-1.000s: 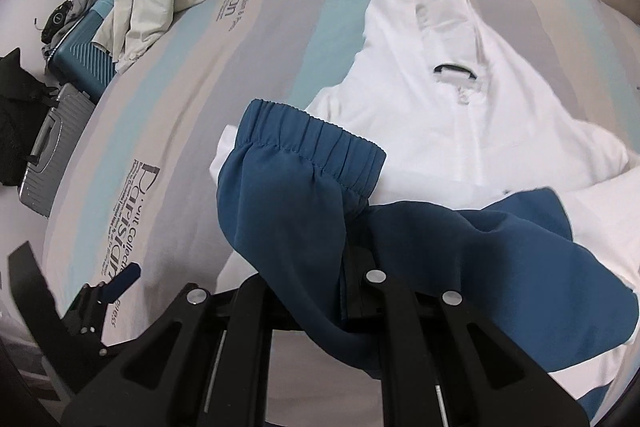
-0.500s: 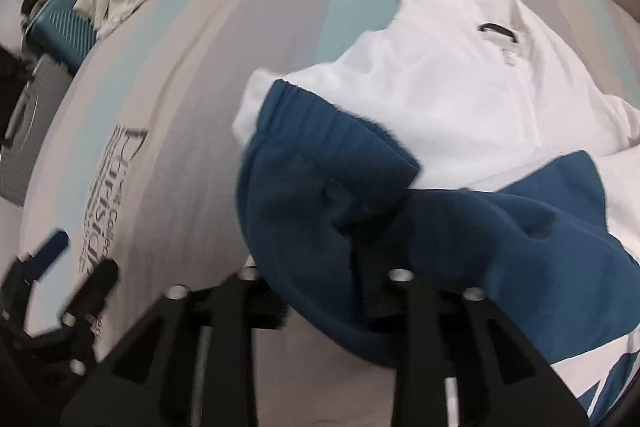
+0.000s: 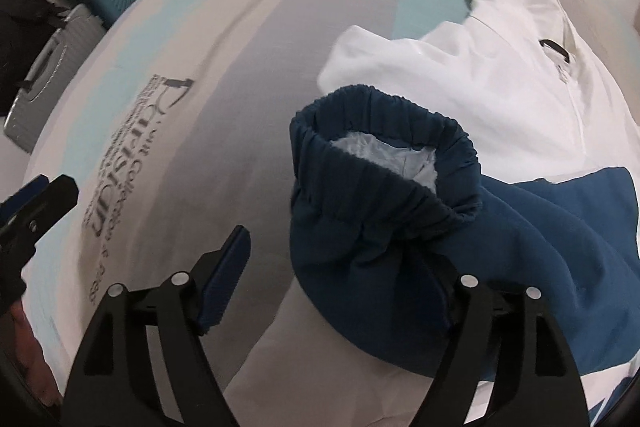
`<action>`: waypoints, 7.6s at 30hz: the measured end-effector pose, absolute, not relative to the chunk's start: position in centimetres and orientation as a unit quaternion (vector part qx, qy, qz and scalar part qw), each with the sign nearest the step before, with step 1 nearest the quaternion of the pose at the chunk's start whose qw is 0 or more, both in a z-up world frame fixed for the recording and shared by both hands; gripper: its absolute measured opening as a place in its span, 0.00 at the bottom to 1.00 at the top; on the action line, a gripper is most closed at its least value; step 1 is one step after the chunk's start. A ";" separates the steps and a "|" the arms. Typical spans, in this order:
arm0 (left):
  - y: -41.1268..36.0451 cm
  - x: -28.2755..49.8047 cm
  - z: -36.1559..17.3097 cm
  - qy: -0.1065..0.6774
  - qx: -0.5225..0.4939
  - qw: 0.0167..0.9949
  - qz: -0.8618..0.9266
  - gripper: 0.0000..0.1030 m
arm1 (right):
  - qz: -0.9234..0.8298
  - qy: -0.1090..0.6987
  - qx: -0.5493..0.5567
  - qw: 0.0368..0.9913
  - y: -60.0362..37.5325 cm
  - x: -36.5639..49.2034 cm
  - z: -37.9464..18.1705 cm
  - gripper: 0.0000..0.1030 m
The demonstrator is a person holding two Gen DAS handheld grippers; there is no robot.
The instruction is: Fold large clothes
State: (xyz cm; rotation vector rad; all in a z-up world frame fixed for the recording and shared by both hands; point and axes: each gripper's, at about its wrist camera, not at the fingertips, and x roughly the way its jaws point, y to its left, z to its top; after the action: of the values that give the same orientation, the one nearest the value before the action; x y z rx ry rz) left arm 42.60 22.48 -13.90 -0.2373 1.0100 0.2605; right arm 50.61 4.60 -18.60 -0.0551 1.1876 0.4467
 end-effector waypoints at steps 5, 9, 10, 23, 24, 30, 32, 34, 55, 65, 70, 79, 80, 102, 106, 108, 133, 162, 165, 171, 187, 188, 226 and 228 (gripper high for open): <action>23.1 41.9 -12.5 0.471 -0.106 0.865 0.139 0.84 | 0.243 0.550 0.019 0.799 2.9 50.1 -16.2 0.72; 23.0 41.8 -11.9 0.470 -0.096 0.866 0.137 0.84 | 0.256 0.530 0.051 0.807 1.3 49.6 -13.2 0.72; 22.8 41.9 -11.8 0.470 -0.088 0.868 0.135 0.84 | 0.254 0.526 0.055 0.810 1.1 49.6 -12.9 0.71; 17.6 46.2 -15.3 0.510 -0.060 0.855 0.073 0.84 | 0.161 0.573 -0.003 0.803 -2.5 52.5 -19.4 0.61; 17.2 46.6 -15.5 0.514 -0.059 0.853 0.069 0.84 | 0.160 0.577 -0.007 0.801 -2.4 52.4 -20.0 0.61; 15.2 48.7 -15.6 0.523 -0.050 0.850 0.041 0.89 | 0.188 0.600 -0.022 0.777 -2.3 53.2 -21.4 0.68; 14.8 49.6 -15.5 0.527 -0.053 0.848 0.026 0.89 | 0.213 0.615 -0.006 0.759 -3.4 54.0 -20.1 0.68; 13.9 51.2 -15.3 0.527 -0.046 0.849 0.010 0.90 | 0.229 0.610 0.013 0.758 -5.7 55.4 -17.7 0.69; -0.9 83.3 -16.2 0.536 0.013 0.829 -0.160 0.93 | 0.180 0.548 -0.026 0.817 -23.0 85.0 -14.6 0.93; -1.1 90.2 -22.3 0.561 -0.062 0.815 -0.134 0.92 | 0.157 0.559 0.042 0.813 -24.1 92.0 -19.6 0.93; -0.9 91.8 -23.9 0.563 -0.096 0.810 -0.130 0.92 | 0.164 0.573 0.052 0.801 -23.2 94.0 -21.1 0.87; -1.4 94.1 -24.8 0.572 -0.110 0.803 -0.121 0.94 | 0.147 0.585 0.078 0.794 -22.5 95.1 -22.5 0.77; -1.2 94.4 -24.8 0.574 -0.119 0.801 -0.121 0.94 | 0.139 0.586 0.073 0.795 -22.5 95.2 -22.5 0.68; -0.6 93.9 -19.4 0.564 -0.045 0.811 -0.148 0.03 | 0.131 0.562 0.026 0.816 -20.7 91.6 -17.2 0.05; -0.1 92.7 -17.4 0.551 -0.048 0.819 -0.152 0.03 | 0.128 0.550 0.026 0.825 -21.2 90.7 -15.6 0.05; 0.3 91.1 -16.6 0.548 -0.054 0.819 -0.158 0.03 | 0.134 0.545 0.018 0.828 -21.3 89.9 -14.7 0.05; 0.5 71.4 -11.0 0.466 -0.083 0.856 -0.209 0.03 | 0.208 0.446 -0.027 0.870 -22.9 68.9 -7.2 0.06; -2.7 54.2 -17.8 0.443 -0.034 0.880 -0.168 0.03 | 0.158 0.468 -0.031 0.869 -23.0 51.5 -16.3 0.06; -2.7 53.9 -18.3 0.448 -0.027 0.878 -0.167 0.03 | 0.157 0.476 -0.028 0.865 -23.2 51.2 -17.0 0.06; -2.6 53.5 -20.1 0.468 -0.013 0.867 -0.169 0.03 | 0.155 0.491 -0.024 0.857 -23.2 50.7 -18.4 0.06; -2.1 51.2 -18.0 0.454 0.005 0.867 -0.207 0.70 | 0.228 0.476 -0.078 0.846 -23.5 48.3 -14.4 0.42; -2.2 51.2 -17.8 0.456 0.009 0.864 -0.211 0.71 | 0.231 0.474 -0.084 0.846 -23.6 48.1 -14.2 0.44; -3.8 54.3 -15.6 0.475 -0.001 0.839 -0.267 0.02 | 0.271 0.456 -0.067 0.845 -24.4 51.1 -9.0 0.04; -3.8 53.3 -15.2 0.474 -0.002 0.839 -0.266 0.02 | 0.268 0.457 -0.070 0.845 -24.3 49.9 -9.0 0.04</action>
State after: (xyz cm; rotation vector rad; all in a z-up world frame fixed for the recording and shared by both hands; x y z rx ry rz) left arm 53.33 -3.82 -15.24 -0.0052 1.0015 -0.5632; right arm 49.91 -24.32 -9.04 -0.1474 0.9641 0.5658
